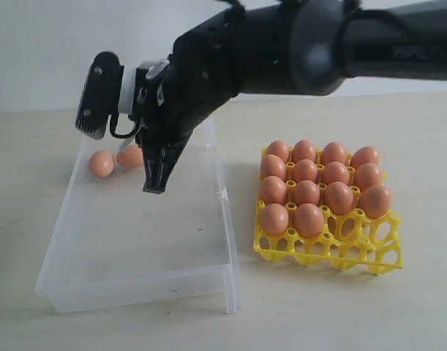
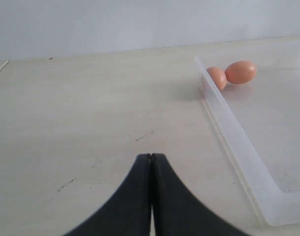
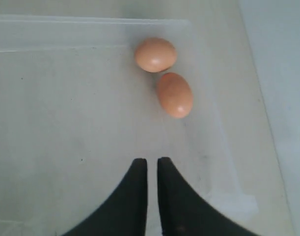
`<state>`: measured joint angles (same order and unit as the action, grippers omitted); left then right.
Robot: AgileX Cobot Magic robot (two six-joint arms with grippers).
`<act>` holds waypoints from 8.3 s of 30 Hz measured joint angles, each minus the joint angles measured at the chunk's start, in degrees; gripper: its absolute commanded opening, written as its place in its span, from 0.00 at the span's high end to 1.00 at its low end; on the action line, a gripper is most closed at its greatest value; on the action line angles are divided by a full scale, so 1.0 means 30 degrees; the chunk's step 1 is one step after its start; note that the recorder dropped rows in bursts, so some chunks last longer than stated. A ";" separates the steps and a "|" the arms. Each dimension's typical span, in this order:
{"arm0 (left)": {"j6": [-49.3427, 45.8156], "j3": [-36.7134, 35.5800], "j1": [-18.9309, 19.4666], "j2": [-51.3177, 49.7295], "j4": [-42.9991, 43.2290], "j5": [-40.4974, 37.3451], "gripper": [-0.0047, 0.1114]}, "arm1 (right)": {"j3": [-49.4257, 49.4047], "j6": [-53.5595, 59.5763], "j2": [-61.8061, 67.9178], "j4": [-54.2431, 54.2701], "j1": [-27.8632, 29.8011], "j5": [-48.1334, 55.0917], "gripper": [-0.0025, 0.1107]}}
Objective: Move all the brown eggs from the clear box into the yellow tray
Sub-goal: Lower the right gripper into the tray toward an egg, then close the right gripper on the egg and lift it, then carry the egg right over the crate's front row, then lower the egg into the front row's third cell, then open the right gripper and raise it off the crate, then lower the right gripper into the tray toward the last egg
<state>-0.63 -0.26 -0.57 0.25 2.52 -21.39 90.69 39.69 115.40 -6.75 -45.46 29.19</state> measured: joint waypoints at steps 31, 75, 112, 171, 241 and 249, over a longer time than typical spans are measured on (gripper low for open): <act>0.0000 0.0000 0.0000 0.0000 0.0000 0.0000 0.96 | 1.3121 -0.1287 1.1228 0.1870 0.0665 0.0761 0.44; -0.0150 0.0000 0.0000 0.0000 0.0000 0.0000 0.96 | 1.5628 -0.1444 1.3868 0.2814 0.1330 -0.0355 0.83; -0.0150 0.0000 0.0000 0.0000 0.0000 0.0000 0.96 | -1.6704 -0.9593 -1.0491 0.5896 0.7418 -1.1922 0.98; -0.0150 0.0000 0.0000 0.0000 0.0000 0.0000 0.96 | -2.4176 -2.5857 -0.5805 0.2251 0.8540 -2.4827 0.79; -0.0150 0.0000 0.0000 0.0000 0.0000 0.0000 0.96 | 1.8697 -2.1625 1.3199 0.7830 0.1179 0.5714 0.42; -0.0150 0.0000 0.0000 0.0000 0.0000 0.0000 0.96 | 1.8860 -2.2075 1.3807 0.7747 0.1442 0.3943 0.41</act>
<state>-1.08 -0.26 -0.57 0.25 2.52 -21.39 147.27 -26.53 156.82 16.49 -41.14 41.02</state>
